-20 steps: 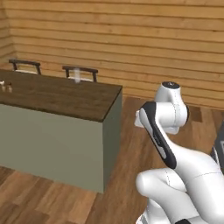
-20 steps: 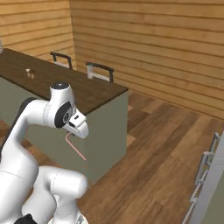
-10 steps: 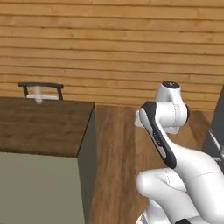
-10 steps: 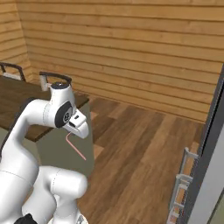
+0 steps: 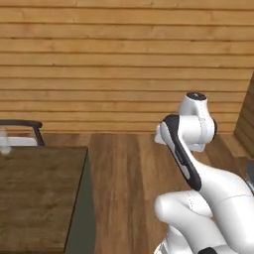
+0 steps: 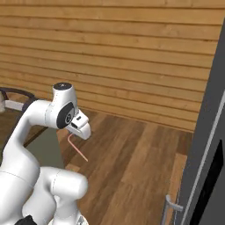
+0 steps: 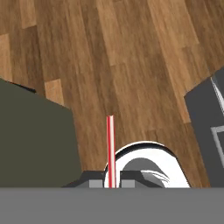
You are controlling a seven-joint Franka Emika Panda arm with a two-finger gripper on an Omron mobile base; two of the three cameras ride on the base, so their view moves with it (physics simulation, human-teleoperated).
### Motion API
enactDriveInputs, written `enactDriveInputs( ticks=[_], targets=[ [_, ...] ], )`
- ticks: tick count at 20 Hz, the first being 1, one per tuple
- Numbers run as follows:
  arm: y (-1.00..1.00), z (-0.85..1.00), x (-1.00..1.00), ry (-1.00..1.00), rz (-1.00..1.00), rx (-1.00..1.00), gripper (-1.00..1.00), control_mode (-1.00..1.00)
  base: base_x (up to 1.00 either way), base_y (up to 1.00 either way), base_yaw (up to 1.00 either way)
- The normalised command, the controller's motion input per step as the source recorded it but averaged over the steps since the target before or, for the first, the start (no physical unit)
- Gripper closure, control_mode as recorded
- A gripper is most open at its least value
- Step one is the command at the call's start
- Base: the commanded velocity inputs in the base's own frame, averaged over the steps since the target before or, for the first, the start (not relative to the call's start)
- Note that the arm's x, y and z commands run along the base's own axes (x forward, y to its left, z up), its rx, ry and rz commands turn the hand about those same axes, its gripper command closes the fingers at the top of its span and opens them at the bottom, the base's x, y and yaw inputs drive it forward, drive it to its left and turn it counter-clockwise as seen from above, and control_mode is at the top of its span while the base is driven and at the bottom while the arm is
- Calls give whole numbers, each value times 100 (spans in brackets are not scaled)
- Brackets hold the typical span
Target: Take a straw from the drawer in front and place it inside the glass cup on the dining counter.
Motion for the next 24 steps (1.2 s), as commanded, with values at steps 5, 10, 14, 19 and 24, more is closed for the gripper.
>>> enactDriveInputs(
  ticks=[5, 10, 14, 19, 24],
  targets=[
    [0, 0, 0, 0, 0, 0, 100, 100, 100, 27, -3],
    [0, 0, 0, 0, 0, 0, 100, 100, 100, 18, 0],
    [0, 0, 0, 0, 0, 0, 100, 100, 100, 5, 0],
    [0, 0, 0, 0, 0, 0, 100, 100, 100, 4, 6],
    [0, 0, 0, 0, 0, 0, 100, 100, 99, 16, 21]
  ],
)
